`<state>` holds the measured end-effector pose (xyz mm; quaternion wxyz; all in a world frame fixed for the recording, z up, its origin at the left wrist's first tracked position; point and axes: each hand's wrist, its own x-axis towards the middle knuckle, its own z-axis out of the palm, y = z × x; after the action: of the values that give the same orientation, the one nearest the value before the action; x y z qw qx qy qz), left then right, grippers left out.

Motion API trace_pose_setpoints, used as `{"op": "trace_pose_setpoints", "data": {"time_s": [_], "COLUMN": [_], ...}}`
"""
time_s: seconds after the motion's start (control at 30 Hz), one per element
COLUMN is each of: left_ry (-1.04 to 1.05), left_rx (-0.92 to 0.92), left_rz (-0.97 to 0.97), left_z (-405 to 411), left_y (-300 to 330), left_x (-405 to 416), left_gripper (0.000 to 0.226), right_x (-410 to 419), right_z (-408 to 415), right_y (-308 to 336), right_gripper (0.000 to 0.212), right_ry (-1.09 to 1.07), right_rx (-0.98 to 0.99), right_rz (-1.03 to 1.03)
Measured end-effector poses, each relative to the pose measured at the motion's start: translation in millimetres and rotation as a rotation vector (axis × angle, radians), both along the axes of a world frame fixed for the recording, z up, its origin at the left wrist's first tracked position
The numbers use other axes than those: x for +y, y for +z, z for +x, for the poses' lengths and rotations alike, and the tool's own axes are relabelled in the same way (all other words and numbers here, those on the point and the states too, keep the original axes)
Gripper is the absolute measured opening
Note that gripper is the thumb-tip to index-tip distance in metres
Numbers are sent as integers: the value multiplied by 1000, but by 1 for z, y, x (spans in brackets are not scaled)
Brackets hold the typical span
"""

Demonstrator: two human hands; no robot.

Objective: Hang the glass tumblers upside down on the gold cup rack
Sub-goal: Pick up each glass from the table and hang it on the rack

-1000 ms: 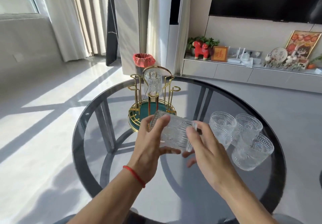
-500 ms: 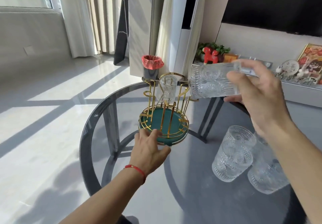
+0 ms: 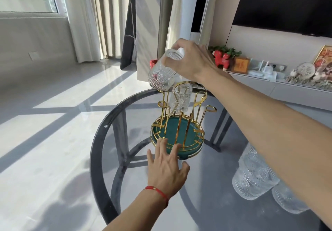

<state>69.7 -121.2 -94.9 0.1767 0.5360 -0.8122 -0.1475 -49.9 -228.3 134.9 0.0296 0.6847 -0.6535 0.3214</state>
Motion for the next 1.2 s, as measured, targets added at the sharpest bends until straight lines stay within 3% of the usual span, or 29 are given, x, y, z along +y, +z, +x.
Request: {"op": "trace_pose_setpoints", "data": {"time_s": [0.43, 0.83, 1.03, 1.2], "left_ry": [20, -5, -1, 7], "left_rx": [28, -65, -150, -191], "left_rz": [-49, -18, -4, -20], "left_z": [0, 2, -4, -15], "left_y": [0, 1, 3, 8], "left_x": [4, 5, 4, 6], "left_gripper": [38, 54, 66, 66], "right_x": [-46, -60, -45, 17], "right_z": [-1, 0, -3, -30], "right_y": [-29, -49, -45, -51], "right_gripper": [70, 75, 83, 51], "right_ry": [-32, 121, 138, 159], "right_rx": [255, 386, 476, 244], "right_rz": [254, 498, 489, 266]}}
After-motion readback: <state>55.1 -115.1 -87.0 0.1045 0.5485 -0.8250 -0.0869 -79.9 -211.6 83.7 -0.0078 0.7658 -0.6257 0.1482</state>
